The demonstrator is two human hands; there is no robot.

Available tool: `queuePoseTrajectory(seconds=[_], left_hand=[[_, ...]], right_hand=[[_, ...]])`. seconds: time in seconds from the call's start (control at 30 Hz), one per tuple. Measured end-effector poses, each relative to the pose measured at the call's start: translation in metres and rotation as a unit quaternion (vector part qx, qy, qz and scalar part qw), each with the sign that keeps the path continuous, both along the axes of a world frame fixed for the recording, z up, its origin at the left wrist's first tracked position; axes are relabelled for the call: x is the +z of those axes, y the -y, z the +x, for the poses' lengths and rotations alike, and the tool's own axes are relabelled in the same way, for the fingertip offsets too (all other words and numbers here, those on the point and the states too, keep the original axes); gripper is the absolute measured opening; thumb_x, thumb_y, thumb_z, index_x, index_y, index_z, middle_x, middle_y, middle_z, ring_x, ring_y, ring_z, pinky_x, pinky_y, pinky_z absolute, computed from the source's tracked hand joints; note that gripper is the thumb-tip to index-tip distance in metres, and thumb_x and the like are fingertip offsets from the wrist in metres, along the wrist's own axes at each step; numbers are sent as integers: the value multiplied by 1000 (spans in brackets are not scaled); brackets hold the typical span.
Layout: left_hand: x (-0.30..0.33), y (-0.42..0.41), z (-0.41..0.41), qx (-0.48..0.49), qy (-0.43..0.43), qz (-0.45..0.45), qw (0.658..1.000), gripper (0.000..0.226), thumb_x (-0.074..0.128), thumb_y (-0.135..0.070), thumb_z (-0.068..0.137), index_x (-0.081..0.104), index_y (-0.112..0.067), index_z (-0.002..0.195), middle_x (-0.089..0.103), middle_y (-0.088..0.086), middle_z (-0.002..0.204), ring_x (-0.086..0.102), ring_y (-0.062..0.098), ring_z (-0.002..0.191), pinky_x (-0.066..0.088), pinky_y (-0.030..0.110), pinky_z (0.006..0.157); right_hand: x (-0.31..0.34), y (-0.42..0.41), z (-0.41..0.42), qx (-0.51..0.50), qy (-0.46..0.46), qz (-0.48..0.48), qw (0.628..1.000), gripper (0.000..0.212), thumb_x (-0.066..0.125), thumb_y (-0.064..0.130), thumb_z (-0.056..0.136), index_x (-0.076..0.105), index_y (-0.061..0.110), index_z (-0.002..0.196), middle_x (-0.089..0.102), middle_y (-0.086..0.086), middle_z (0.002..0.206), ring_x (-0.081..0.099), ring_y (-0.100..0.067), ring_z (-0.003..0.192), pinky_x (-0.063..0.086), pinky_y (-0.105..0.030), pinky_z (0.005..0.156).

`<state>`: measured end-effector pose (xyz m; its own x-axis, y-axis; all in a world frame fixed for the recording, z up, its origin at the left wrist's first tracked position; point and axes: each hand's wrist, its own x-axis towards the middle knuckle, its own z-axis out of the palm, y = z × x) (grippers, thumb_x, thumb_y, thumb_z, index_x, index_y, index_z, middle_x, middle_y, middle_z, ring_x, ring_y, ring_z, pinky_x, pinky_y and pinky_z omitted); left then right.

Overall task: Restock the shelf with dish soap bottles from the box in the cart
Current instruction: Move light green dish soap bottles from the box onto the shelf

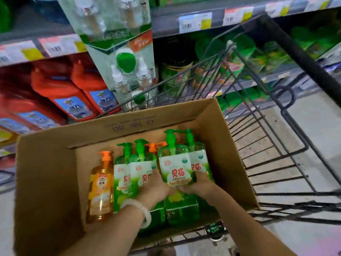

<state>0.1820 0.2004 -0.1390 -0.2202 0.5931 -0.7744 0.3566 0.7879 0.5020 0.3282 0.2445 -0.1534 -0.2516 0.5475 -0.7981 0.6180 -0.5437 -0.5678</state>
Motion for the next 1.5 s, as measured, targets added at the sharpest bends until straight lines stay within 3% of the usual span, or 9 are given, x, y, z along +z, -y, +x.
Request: queuePoseTrajectory(seconds=[0.27,0.37,0.53,0.63,0.77,0.93,1.1,1.23,1.5], left_hand=[[48,5,-27,50,37,130,989,78,82,-16,67,36,-17,130,56,-2,121,52,14,107,44,30,92],[75,15,-55,83,53,163,982,65,83,-11,63,50,-19,119,63,-4,114,58,13,102,47,34,93],[111,51,-123,145,40,226,963,55,86,-8,60,55,-17,105,66,-3,103,59,3,84,51,17,71],[135,89,-170,169,9,264,950,68,86,-6,58,56,-8,118,66,4,111,61,14,97,52,29,85],[160,156,-243,222,21,328,918,56,82,5,60,56,-13,106,65,2,100,64,0,75,54,19,66],[190,256,-339,301,28,362,882,59,75,14,63,54,-11,112,67,5,100,64,17,84,54,36,76],[216,346,-426,331,-34,400,854,61,70,20,65,52,-1,119,65,10,106,61,18,91,55,18,68],[234,395,-487,351,-78,411,838,59,71,18,66,55,-4,118,67,12,107,63,21,92,55,33,81],[271,393,-603,338,-128,474,803,60,72,13,70,53,-11,122,63,-5,97,59,11,90,53,12,66]], right_hand=[[42,-1,-11,-97,-79,43,991,63,86,12,61,49,21,111,66,6,103,60,-9,93,50,-26,71],[68,-4,-37,-68,-86,93,990,60,89,16,56,50,26,102,66,9,99,63,-11,94,53,-32,78],[109,15,-107,-19,-134,175,975,58,91,12,52,53,22,95,69,7,91,68,0,71,51,-16,54],[132,43,-162,8,-157,204,966,58,91,14,50,52,22,91,65,7,91,66,0,73,53,-18,56],[161,97,-246,49,-177,237,954,59,91,17,51,50,23,92,64,7,91,63,-6,81,54,-20,62],[188,181,-365,104,-230,266,930,62,89,3,53,52,11,103,65,0,91,59,-6,76,49,-12,61],[205,258,-475,147,-288,271,907,65,87,-1,53,51,10,105,65,-6,98,62,-16,84,54,-26,73],[219,301,-548,180,-318,292,884,64,89,3,52,49,15,101,61,6,92,58,-6,80,47,-16,65],[255,295,-676,181,-373,338,845,63,88,0,53,48,15,100,60,8,91,57,-2,80,47,-9,62]])
